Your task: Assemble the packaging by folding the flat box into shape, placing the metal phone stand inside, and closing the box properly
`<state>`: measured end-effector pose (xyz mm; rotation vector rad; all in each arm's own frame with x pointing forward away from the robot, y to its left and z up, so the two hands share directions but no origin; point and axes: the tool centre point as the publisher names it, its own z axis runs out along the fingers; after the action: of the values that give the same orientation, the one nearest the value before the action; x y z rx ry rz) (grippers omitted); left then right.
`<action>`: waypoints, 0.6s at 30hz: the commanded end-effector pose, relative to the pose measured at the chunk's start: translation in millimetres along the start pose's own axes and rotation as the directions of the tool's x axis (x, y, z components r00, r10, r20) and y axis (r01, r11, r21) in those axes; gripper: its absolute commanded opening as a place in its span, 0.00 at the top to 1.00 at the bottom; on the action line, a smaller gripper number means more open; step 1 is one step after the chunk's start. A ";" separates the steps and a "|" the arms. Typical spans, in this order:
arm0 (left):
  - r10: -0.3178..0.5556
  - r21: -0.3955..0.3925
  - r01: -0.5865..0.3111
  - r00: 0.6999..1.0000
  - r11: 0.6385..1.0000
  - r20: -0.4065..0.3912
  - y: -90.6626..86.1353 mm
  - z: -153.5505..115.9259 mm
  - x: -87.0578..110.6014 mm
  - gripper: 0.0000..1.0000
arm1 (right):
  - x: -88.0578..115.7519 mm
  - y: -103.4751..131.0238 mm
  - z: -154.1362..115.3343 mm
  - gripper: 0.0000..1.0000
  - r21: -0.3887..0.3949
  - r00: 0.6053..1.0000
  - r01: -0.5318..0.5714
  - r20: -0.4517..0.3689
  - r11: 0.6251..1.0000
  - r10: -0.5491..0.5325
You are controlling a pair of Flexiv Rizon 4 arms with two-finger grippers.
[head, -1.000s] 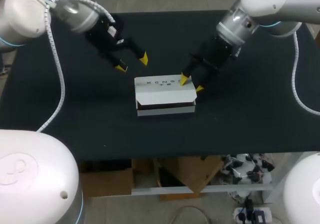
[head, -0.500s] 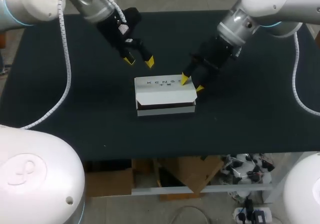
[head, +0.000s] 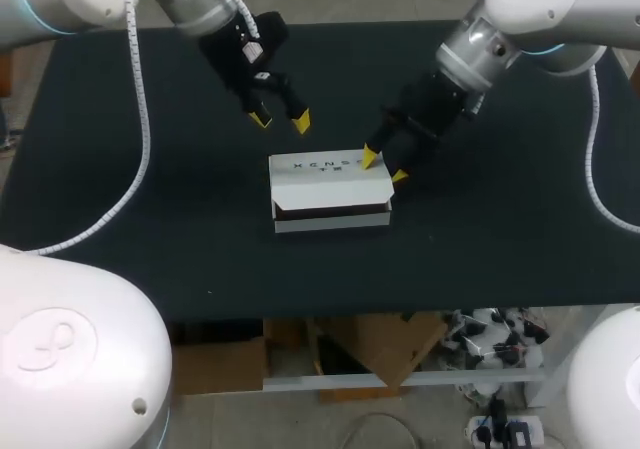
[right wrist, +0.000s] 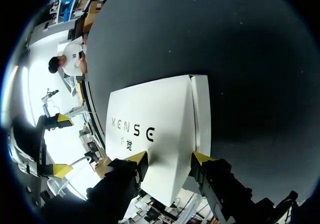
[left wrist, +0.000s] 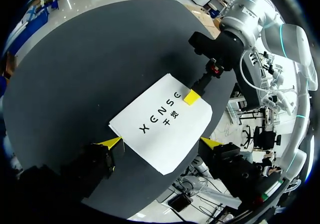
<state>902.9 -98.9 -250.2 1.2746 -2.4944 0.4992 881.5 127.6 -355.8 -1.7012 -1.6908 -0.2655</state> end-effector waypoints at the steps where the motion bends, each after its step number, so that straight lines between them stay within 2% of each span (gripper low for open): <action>1: -0.002 -0.005 0.002 1.000 1.000 0.004 -0.6 -1.0 0.7 0.00 | 0.4 -0.9 1.5 0.42 -0.005 1.000 -0.003 -0.002 1.000 0.003; 13: -0.002 -0.005 0.002 1.000 1.000 0.004 -0.6 -1.0 0.7 0.00 | -0.8 -0.6 2.2 0.43 -0.008 1.000 -0.016 -0.005 1.000 0.016; 16: 0.104 -0.032 -0.104 0.994 0.994 0.020 -0.2 3.6 0.6 0.00 | -0.9 0.0 3.2 0.42 -0.006 1.000 -0.016 -0.005 1.000 0.016; 18: 0.199 -0.054 -0.195 0.978 0.979 0.066 0.2 7.5 1.7 0.00 | -0.9 0.1 3.3 0.42 -0.005 1.000 -0.016 -0.004 1.000 0.016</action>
<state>900.7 -96.2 -257.0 1.1314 -2.6077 0.4848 881.3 127.8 -357.9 -1.7149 -1.6739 -0.2649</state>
